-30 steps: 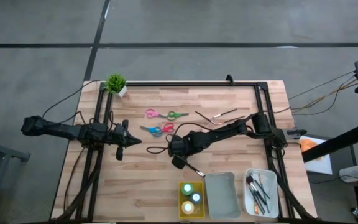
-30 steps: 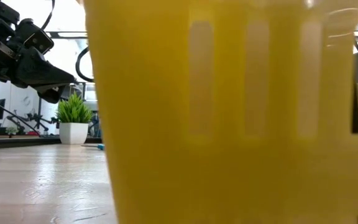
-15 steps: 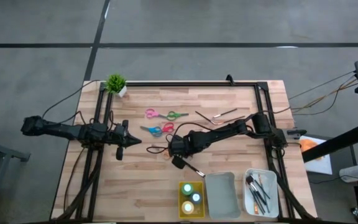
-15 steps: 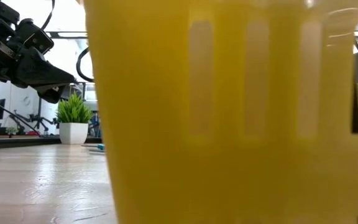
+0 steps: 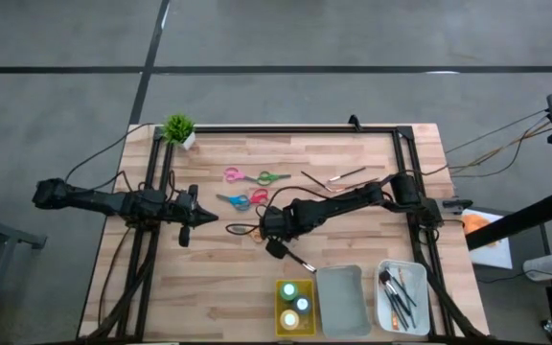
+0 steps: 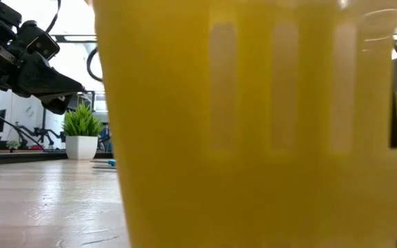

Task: Pick & Place Paint Supplies
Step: Put the silver brush into the white bin

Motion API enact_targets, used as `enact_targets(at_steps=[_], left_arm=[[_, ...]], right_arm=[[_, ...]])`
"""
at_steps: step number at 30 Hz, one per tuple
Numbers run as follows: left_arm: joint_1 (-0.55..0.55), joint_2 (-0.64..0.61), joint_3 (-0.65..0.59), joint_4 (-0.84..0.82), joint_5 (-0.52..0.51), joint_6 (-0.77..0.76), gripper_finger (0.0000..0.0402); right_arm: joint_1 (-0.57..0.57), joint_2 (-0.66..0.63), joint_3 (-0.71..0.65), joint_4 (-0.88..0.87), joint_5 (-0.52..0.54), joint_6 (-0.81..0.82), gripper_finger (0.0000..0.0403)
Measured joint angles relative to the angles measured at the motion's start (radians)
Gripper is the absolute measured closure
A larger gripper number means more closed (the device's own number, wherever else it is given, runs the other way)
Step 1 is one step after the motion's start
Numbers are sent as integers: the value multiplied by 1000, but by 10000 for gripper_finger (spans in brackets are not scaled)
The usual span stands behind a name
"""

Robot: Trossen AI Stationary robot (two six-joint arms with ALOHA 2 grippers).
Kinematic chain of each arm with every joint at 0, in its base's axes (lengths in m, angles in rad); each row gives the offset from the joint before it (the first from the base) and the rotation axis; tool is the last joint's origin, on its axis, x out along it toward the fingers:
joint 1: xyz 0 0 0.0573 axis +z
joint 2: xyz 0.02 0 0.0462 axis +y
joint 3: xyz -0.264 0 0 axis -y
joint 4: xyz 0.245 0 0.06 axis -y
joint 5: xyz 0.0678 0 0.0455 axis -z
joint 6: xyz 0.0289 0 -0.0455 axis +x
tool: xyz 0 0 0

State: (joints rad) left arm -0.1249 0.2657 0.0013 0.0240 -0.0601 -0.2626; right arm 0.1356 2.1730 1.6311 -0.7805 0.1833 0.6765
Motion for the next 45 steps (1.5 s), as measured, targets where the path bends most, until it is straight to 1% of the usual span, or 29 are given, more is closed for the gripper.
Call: enact_targets(at_steps=[8, 13, 20, 25, 29, 32, 40, 45], left_arm=[[0, 0, 0, 0, 0, 0, 401], [0, 0, 0, 0, 0, 0, 401], [0, 0, 0, 0, 0, 0, 401], [0, 0, 0, 0, 0, 0, 401], [0, 0, 0, 0, 0, 0, 401], [0, 0, 0, 0, 0, 0, 401], [0, 0, 0, 0, 0, 0, 401], [0, 0, 0, 0, 0, 0, 401]], right_arm=[[2, -19, 65, -77, 25, -22, 388], [2, -36, 129, -170, 35, -26, 388], [14, -91, 197, -330, 88, 2, 388], [64, -139, 228, -460, 143, 89, 388], [121, -189, 229, -550, 190, 199, 388], [169, -245, 196, -578, 191, 273, 388], [312, -396, 86, -583, 186, 472, 388], [411, -476, 25, -616, 181, 650, 388]])
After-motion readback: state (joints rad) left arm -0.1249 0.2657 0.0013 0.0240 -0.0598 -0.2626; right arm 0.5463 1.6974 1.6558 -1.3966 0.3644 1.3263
